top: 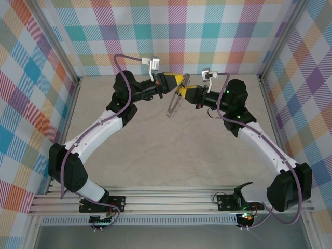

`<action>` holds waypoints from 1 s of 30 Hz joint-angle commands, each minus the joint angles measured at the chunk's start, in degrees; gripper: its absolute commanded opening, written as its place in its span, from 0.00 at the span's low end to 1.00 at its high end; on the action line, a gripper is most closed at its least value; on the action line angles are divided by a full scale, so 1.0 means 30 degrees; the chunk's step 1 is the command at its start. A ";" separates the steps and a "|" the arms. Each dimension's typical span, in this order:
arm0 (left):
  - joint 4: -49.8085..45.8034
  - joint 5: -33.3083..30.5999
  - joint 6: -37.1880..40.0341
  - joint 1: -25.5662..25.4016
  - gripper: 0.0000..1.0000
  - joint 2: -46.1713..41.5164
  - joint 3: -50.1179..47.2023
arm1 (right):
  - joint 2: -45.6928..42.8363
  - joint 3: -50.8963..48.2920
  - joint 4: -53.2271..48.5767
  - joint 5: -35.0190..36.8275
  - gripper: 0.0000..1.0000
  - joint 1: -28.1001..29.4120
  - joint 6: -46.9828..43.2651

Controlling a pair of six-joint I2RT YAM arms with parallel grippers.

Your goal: Put the keys on the keyring

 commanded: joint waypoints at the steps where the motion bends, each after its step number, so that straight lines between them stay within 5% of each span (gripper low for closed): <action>1: 0.0950 -0.0178 0.0088 -0.0168 0.00 -0.0437 -0.0082 | -0.0574 -0.0002 -0.0034 0.0195 0.00 0.0072 -0.0540; 20: 0.0683 -0.1452 0.0035 -0.0277 0.00 -0.1496 -0.1065 | -0.1097 0.0139 -0.0570 0.1606 0.00 0.0022 -0.0503; 30: -0.0205 -0.0822 0.0688 -0.0374 0.00 -0.1387 -0.0911 | -0.0877 0.2190 -0.3815 0.1391 0.00 0.0006 -0.2235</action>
